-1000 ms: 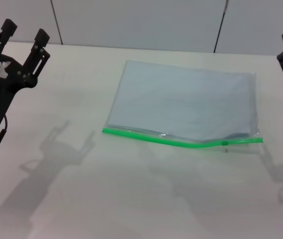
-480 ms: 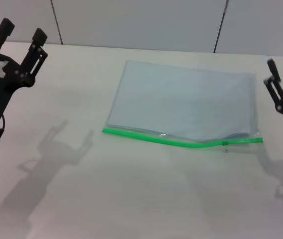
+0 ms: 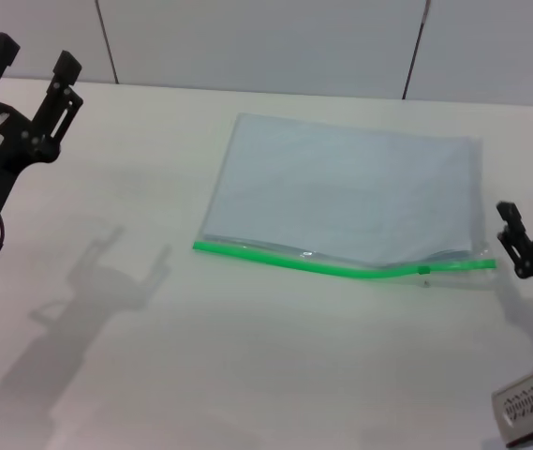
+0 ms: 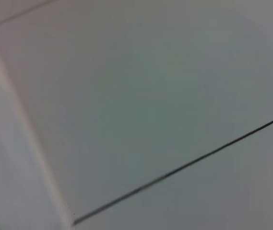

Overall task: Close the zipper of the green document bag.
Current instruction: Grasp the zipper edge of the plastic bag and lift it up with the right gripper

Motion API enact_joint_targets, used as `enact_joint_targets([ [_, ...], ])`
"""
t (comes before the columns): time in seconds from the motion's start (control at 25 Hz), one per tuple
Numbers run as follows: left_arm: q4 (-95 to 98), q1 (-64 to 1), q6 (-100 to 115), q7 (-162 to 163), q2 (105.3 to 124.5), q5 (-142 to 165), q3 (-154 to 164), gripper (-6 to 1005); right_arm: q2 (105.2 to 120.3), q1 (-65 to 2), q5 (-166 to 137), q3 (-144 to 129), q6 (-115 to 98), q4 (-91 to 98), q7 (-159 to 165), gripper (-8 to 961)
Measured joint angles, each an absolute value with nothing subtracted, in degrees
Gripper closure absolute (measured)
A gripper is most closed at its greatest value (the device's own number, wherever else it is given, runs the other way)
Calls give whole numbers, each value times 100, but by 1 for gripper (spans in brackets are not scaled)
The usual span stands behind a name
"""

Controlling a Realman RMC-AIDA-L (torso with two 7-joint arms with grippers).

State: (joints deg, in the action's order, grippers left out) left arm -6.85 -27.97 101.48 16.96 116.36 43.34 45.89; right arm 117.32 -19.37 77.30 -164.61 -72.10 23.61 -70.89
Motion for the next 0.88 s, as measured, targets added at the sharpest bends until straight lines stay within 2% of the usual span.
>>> enact_joint_targets([
  [0.88,-686,-2800,10134,1696,11637,4322,4587,292,11732,-2013,8023,-16480,-5849,2720,-8008,191],
])
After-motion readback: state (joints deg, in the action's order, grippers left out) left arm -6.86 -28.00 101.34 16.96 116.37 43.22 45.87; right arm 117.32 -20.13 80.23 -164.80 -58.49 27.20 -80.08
